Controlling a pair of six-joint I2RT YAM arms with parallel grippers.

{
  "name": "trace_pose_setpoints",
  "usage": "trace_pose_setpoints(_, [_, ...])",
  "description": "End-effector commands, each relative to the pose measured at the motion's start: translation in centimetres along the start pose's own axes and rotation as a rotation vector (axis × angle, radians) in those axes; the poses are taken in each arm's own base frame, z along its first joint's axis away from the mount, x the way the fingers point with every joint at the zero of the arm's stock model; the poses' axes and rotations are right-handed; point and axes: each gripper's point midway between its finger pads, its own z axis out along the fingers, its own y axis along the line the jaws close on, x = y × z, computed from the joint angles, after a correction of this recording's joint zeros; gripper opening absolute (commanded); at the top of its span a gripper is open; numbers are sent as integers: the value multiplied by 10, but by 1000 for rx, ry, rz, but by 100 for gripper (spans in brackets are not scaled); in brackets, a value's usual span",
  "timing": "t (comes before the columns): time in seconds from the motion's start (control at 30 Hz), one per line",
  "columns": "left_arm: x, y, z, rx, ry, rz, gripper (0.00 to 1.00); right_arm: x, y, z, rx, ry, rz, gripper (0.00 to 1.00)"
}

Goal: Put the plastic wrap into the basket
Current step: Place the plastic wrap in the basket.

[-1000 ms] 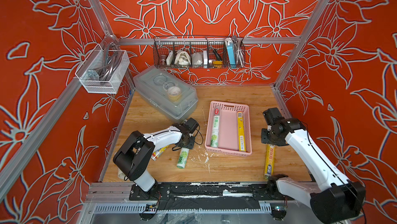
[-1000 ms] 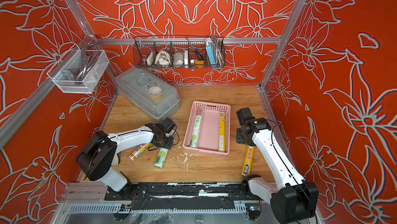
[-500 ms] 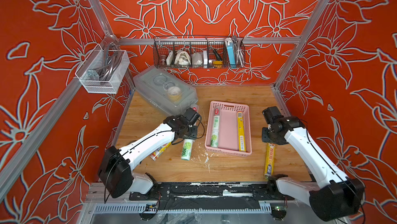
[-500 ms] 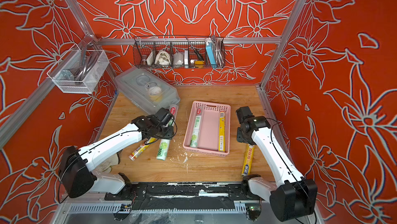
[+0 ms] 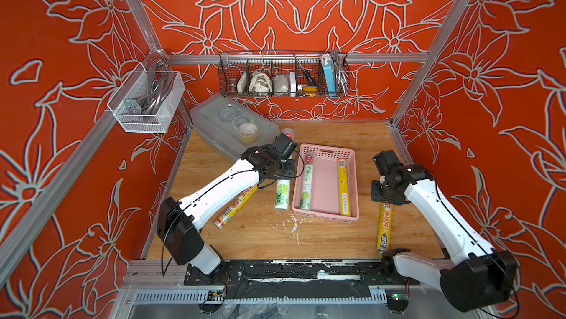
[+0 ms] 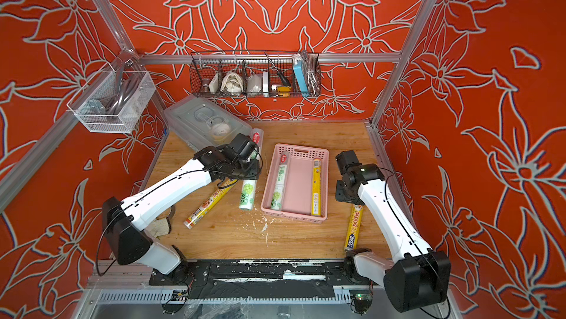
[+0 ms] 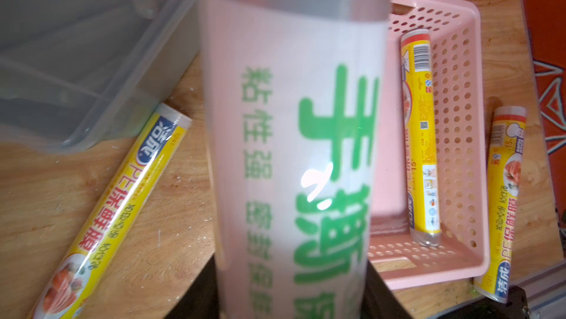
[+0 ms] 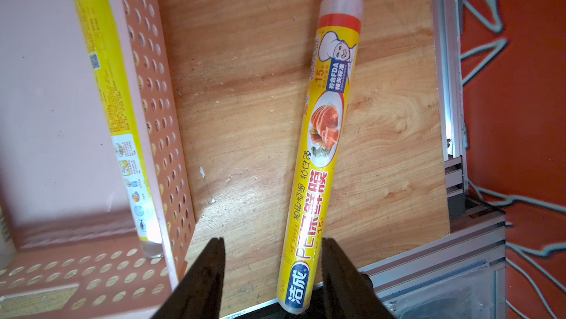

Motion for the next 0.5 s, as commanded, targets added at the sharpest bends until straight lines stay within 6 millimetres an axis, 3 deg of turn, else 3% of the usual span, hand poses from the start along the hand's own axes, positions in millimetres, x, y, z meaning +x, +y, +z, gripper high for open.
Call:
trace_pose_setpoints(0.0, [-8,-28,4,46,-6,17,41,-2,4,-6,-31,6,-9,51])
trace_pose_setpoints(0.27, [-9,-70,46,74,44,28,39,2,10,-2,-53,39,-37,50])
trace_pose_setpoints(0.47, [-12,-83,76,78,63,13,37,5,14,0,-68,78,-58,49])
